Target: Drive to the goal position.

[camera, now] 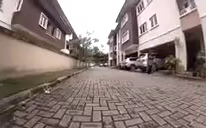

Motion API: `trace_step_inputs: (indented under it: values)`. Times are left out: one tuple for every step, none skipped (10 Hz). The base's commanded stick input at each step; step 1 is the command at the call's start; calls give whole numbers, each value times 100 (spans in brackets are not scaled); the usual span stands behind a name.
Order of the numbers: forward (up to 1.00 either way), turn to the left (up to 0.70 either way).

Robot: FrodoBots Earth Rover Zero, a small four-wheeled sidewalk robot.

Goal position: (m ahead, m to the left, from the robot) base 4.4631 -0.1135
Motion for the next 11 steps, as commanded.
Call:
trace_step_inputs:
  values:
    - [50,0]
    - [50,0]
    - [50,0]
    - [50,0]
    - [50,0]
    - [50,0]
    - [50,0]
    - [50,0]
    - [50,0]
    - [50,0]
    - [50,0]
